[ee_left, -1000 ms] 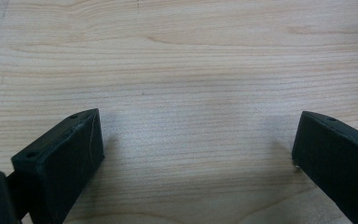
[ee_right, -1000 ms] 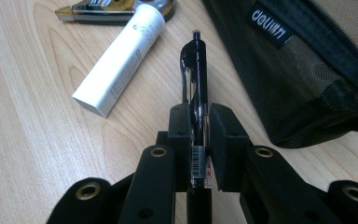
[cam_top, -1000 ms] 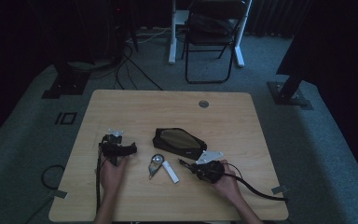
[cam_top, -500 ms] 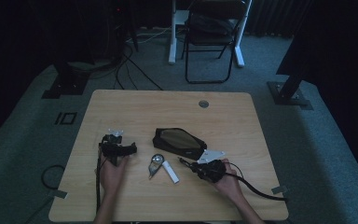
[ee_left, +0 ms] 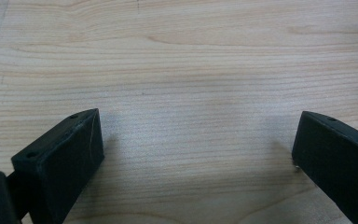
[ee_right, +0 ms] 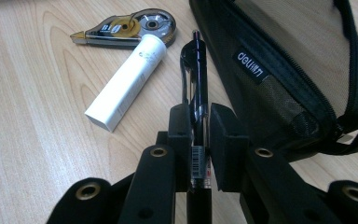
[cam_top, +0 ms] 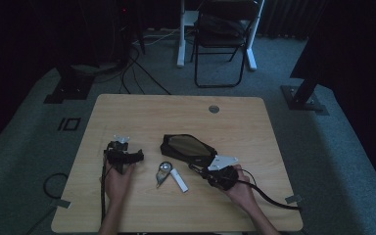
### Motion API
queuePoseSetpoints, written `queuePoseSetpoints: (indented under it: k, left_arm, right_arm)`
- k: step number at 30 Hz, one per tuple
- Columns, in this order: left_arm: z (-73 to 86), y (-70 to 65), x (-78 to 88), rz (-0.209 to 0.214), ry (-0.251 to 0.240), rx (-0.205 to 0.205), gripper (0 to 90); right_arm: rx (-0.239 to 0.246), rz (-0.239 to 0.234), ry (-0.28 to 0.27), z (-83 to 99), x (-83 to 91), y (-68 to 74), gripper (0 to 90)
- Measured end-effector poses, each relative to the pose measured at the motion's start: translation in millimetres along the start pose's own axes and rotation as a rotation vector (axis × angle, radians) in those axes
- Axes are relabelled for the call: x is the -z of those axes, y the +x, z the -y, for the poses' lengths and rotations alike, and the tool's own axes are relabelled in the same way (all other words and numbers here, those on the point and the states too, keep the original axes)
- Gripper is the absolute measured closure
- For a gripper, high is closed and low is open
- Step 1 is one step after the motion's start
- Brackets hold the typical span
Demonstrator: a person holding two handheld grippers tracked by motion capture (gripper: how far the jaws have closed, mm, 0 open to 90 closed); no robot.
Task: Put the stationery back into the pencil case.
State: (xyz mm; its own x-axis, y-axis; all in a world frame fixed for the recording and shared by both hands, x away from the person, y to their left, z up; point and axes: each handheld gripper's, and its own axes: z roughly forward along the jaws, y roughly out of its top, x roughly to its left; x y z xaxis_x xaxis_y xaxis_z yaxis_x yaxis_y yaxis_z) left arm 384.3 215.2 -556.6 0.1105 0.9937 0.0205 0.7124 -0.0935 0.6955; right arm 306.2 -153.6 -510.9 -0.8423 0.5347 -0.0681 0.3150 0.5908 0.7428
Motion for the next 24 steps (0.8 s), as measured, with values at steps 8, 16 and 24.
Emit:
queuePoseSetpoints:
  k: [8,16,24]
  left_arm:
    - [0.0,0.0,0.0,0.0,0.0,0.0,2.2]
    - [0.0,0.0,0.0,0.0,0.0,0.0,2.2]
    - [0.0,0.0,0.0,0.0,0.0,0.0,2.2]
  right_arm:
    - [0.004,0.003,-0.007,-1.2,2.7,-0.6,79.7]
    - [0.008,0.006,-0.015,-3.1,5.4,-1.5,79.7]
    - [0.012,0.008,-0.025,-5.3,8.8,-3.5,79.7]
